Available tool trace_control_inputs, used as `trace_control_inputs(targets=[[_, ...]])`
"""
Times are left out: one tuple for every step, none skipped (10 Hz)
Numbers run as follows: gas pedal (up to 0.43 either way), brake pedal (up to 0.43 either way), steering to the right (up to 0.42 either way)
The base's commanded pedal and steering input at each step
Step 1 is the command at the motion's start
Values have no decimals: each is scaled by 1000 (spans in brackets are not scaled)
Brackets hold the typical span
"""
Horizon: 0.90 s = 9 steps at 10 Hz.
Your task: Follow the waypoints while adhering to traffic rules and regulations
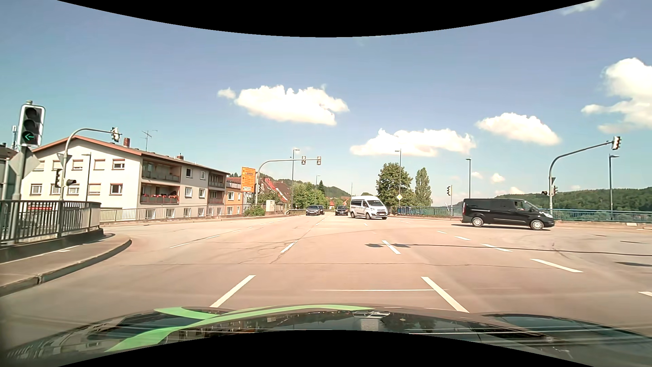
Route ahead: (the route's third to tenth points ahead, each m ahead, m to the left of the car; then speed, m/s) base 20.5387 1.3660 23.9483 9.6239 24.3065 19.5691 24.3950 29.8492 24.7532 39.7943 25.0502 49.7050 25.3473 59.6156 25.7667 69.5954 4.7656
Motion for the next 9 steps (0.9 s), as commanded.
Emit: trace_control_inputs(targets=[[311, 0, -7], [228, 0, -7], [228, 0, -7], [220, 0, -7], [220, 0, -7], [220, 0, -7], [220, 0, -7], [220, 0, -8], [177, 0, -8]])
